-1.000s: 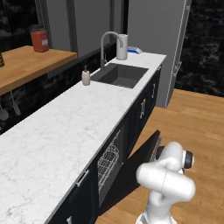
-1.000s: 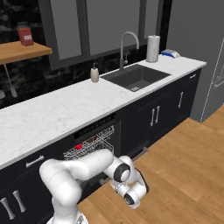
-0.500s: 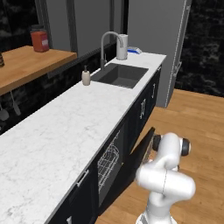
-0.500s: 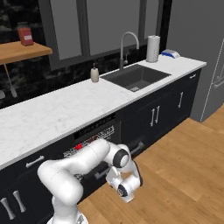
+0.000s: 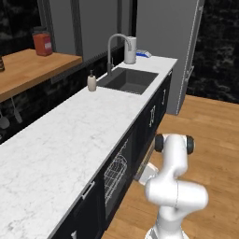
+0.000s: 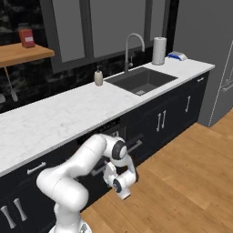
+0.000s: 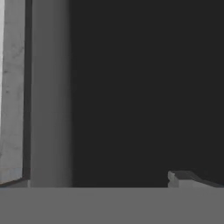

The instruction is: Pick up the cup and bowl from the counter, place them in the dishwasher, and close the dishwasher door.

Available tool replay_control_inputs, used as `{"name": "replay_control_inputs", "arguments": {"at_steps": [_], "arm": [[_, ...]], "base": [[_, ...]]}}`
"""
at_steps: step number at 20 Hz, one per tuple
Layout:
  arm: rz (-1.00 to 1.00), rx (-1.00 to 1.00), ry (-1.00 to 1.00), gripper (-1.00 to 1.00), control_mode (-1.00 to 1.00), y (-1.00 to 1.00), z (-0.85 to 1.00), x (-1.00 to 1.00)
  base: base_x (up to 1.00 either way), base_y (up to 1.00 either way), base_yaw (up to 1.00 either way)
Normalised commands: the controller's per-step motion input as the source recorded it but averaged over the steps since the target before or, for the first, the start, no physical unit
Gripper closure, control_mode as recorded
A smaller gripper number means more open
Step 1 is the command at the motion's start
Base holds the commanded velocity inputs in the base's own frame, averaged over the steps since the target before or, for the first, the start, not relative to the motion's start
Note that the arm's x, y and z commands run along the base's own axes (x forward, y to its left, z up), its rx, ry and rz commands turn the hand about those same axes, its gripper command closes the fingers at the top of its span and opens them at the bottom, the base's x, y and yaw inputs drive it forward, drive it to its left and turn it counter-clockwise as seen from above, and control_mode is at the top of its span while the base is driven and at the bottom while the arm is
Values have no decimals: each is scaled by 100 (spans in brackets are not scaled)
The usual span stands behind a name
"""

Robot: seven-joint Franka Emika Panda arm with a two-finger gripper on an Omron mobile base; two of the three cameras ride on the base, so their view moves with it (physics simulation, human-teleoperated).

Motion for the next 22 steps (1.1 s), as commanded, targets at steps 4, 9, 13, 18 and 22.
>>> {"name": "replay_control_inputs", "arguments": {"at_steps": [4,9,13,18,22], "arm": [[-12,-1,28,-100,-100,100,-73,100],[-9,-7,30,-100,-100,100,-100,100],[-6,-8,33,-100,-100,100,-100,100],[-3,-18,37,-100,-100,100,-100,100],[-1,-26,40,-100,-100,100,-100,100]], "base": [[0,0,0],[0,0,0],[0,0,0],[0,0,0],[0,0,0]]}}
